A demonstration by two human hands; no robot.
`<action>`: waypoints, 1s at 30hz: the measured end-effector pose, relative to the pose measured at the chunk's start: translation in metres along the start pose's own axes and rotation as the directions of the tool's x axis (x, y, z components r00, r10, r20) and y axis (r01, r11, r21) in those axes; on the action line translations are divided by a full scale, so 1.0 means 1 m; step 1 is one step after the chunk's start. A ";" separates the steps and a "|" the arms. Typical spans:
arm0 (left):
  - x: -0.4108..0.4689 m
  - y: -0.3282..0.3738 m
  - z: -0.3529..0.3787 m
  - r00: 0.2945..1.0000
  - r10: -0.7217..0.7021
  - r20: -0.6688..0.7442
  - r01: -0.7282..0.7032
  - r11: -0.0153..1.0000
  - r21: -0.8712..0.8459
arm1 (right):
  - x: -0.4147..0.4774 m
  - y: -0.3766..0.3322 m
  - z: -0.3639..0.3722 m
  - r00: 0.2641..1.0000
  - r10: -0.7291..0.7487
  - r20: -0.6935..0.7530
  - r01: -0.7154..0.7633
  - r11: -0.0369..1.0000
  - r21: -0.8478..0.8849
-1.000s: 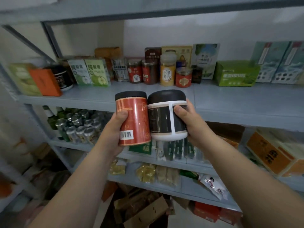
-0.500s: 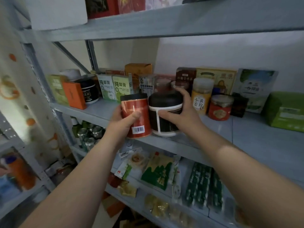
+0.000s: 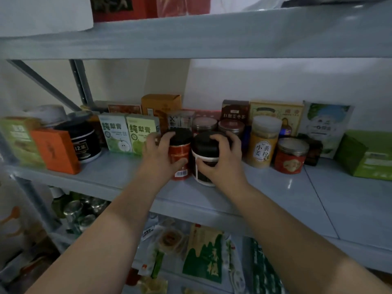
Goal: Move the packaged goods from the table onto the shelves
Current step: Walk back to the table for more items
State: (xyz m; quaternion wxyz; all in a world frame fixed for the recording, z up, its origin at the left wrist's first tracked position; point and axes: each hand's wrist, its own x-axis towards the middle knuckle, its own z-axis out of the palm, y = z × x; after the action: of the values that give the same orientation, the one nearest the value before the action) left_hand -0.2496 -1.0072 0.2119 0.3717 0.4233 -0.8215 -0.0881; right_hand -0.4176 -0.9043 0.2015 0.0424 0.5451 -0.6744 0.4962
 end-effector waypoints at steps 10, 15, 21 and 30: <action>0.029 -0.036 0.033 0.948 0.302 -0.099 -0.287 0.947 0.141 | -0.001 0.011 0.029 0.996 0.059 -0.062 -0.066 0.989 -0.130; 0.033 -0.040 0.047 0.949 0.299 -0.097 -0.287 0.951 0.115 | 0.002 0.016 0.032 0.997 0.033 -0.072 -0.045 0.985 -0.165; 0.035 -0.046 0.050 0.947 0.304 -0.107 -0.298 0.952 0.069 | 0.003 0.017 0.033 0.998 0.009 -0.069 -0.022 0.980 -0.198; 0.036 -0.047 0.050 0.959 0.274 -0.065 -0.274 0.962 0.020 | 0.000 0.016 0.039 0.998 0.041 -0.041 -0.051 0.956 -0.289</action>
State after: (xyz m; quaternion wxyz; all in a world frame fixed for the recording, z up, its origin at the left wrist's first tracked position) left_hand -0.2672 -1.0725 0.1734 0.4055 0.3101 -0.8597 -0.0173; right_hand -0.4116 -0.9331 0.1717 0.1218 0.5085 -0.7515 0.4022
